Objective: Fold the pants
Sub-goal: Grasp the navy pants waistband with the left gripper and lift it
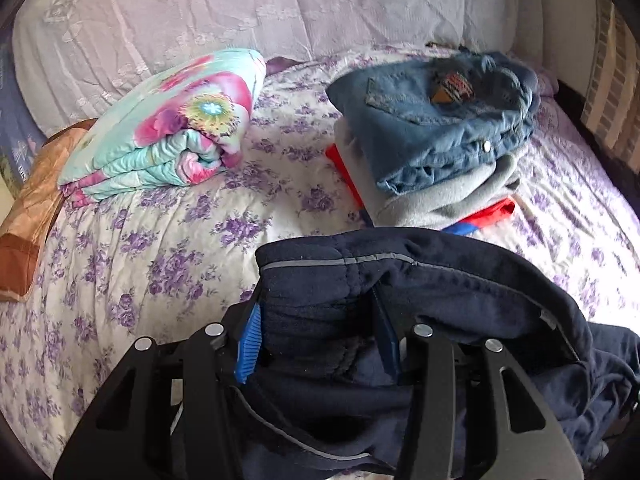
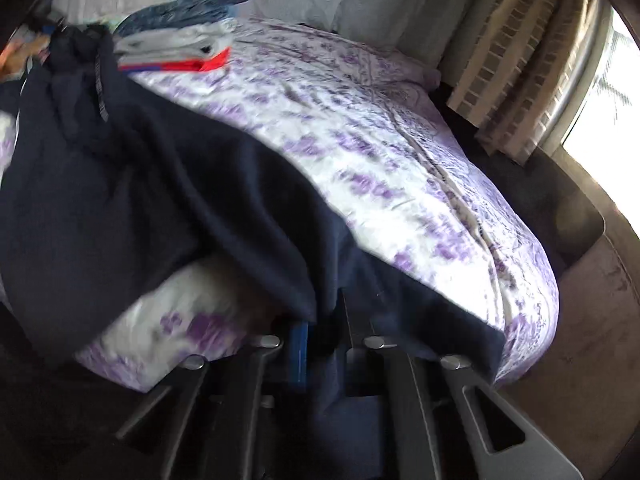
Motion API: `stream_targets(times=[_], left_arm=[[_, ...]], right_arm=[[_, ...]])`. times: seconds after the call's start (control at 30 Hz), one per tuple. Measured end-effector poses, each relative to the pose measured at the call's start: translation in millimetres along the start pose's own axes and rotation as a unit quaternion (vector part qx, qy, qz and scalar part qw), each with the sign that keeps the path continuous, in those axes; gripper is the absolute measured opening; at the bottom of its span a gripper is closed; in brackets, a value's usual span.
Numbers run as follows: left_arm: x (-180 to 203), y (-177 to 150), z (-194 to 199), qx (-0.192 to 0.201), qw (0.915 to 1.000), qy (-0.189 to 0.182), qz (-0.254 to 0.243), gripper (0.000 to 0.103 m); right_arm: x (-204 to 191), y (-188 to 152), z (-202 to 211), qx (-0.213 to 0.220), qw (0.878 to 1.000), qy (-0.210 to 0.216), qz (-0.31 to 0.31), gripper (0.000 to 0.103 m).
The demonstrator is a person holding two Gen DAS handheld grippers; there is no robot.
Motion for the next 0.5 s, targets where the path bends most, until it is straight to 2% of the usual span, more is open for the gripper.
stream_targets(times=[0.13,0.2,0.3,0.33,0.37,0.4,0.43,0.47,0.5], left_arm=[[-12.3,3.8,21.6,0.023,0.9995,-0.008,0.020,0.047],[-20.8,7.9,33.4,0.032,0.9986,-0.014,0.039,0.047],[-33.5,13.4,42.9,0.044,0.9973,-0.008,0.058,0.047],[-37.8,16.0,42.3,0.044,0.9968,-0.004,0.066,0.047],[-41.9,17.8,39.4,0.044,0.9962,0.003,0.075,0.047],[-48.5,22.0,31.9,0.045,0.9950,0.010,0.089,0.048],[-53.1,25.7,22.1,0.043,0.9941,0.020,0.097,0.048],[-57.8,28.8,9.1,0.037,0.9932,0.041,0.103,0.049],[-65.8,31.0,-11.1,0.022,0.9907,0.075,0.111,0.050]], right_arm=[[42.4,39.6,22.4,0.060,0.997,0.009,-0.040,0.009],[66.4,74.1,28.8,0.090,0.995,0.013,-0.050,0.009],[92.1,129.6,7.3,0.080,0.994,0.043,-0.062,0.009],[103.4,163.6,-16.2,0.066,0.993,0.063,-0.072,0.010],[104.7,182.3,-30.0,0.059,0.992,0.074,-0.078,0.011],[109.1,206.4,-49.7,0.055,0.991,0.082,-0.090,0.018],[123.9,228.6,-80.3,0.046,0.992,0.067,-0.098,0.060],[132.2,241.2,-109.0,0.018,0.995,0.024,-0.091,0.086],[136.8,253.7,-145.7,-0.027,0.996,-0.027,-0.078,0.099]])
Point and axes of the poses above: each gripper's, at about its wrist camera, not at the fingertips, and z roughly against the way its jaws point, x to its right, y to its top, the point moved 3 cm from there along -z, roughly the way its jaws point, and after that the axes turned 13 degrees about z, right-handed, at the moved point
